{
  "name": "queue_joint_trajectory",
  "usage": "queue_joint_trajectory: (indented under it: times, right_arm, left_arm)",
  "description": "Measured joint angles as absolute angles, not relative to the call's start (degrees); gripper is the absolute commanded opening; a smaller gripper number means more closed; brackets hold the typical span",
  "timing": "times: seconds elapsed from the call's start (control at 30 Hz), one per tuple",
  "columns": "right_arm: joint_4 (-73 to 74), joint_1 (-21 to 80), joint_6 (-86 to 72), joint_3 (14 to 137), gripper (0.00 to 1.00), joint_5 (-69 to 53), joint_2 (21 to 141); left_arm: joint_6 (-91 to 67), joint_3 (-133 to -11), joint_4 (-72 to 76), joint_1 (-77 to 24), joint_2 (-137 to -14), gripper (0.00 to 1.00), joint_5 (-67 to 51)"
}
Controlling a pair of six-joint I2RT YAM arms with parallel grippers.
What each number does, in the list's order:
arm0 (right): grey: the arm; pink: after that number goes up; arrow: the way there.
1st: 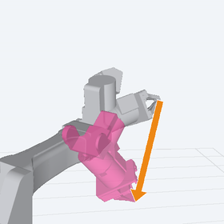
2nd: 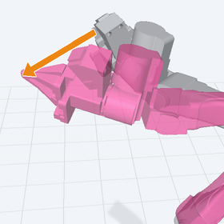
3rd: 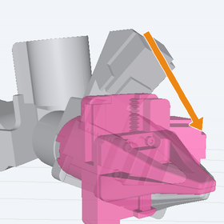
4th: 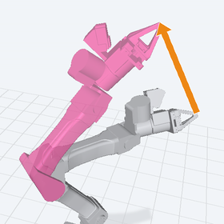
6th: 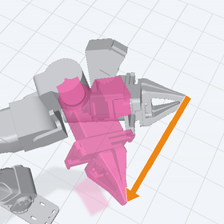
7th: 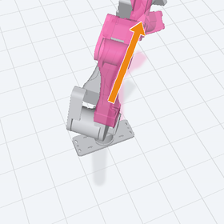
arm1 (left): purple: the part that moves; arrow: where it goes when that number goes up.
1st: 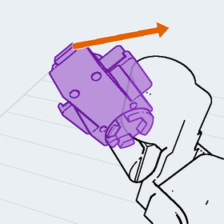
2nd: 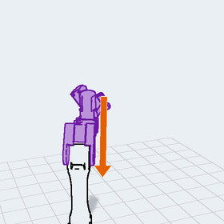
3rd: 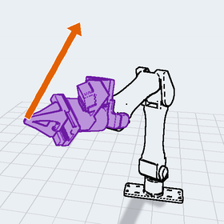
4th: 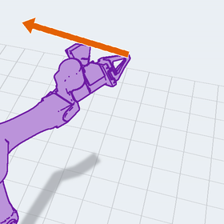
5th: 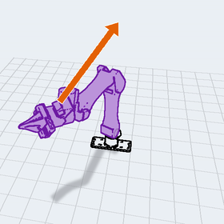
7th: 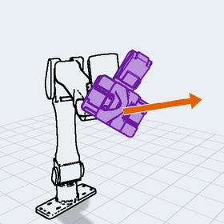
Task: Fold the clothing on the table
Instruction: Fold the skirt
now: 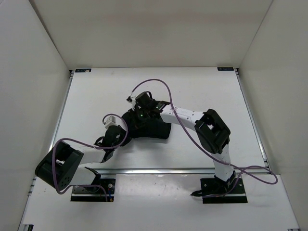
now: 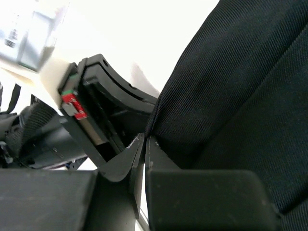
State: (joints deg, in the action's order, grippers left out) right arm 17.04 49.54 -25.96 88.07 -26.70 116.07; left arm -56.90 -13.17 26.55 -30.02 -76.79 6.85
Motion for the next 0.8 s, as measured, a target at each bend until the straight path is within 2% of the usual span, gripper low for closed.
queue_joint_trajectory:
  times: [0.03, 0.13, 0.23, 0.27, 0.33, 0.37, 0.43, 0.53, 0.6, 0.8]
  right_arm:
    - [17.02, 49.52, -25.93, 88.16, 0.03, -27.16, 116.36]
    - [17.04, 49.25, -26.26, 88.31, 0.30, -29.32, 117.21]
    - [18.52, 48.66, -25.93, 90.04, 0.45, -30.48, 117.47]
    - [19.03, 48.62, -25.71, 91.13, 0.46, -30.33, 117.47]
    - [19.14, 48.42, -25.21, 93.27, 0.48, -29.41, 117.10]
    - [18.87, 48.27, -25.19, 93.47, 0.48, -28.88, 116.42]
    - [18.15, 47.51, -25.34, 91.77, 0.49, -27.75, 113.25]
    - [16.84, 45.63, -25.65, 86.59, 0.50, -25.06, 105.45]
    - [15.66, 43.79, -25.67, 82.87, 0.51, -22.59, 99.20]
    - [12.29, 36.34, -25.87, 72.73, 0.51, -19.59, 83.18]
  left_arm:
    - [-57.01, -12.86, 26.85, -29.82, -76.69, 0.00, 6.76]
    - [-57.08, -12.03, 27.00, -29.32, -75.75, 0.02, 6.57]
    - [-56.86, -11.99, 25.61, -28.82, -74.70, 0.13, 6.13]
    - [-56.84, -11.92, 24.99, -28.53, -74.15, 0.20, 5.85]
    - [-56.86, -11.20, 23.55, -27.88, -72.16, 0.26, 5.23]
    - [-56.95, -10.79, 22.50, -27.49, -70.76, 0.33, 4.95]
    - [-57.04, -10.26, 20.01, -26.83, -67.70, 0.44, 4.19]
    - [-57.10, -9.74, 15.62, -25.96, -61.89, 0.54, 3.31]
    - [-57.23, -9.26, 12.19, -25.30, -56.58, 0.58, 2.76]
    - [-57.08, -6.79, 0.12, -19.44, -35.03, 0.59, 0.47]
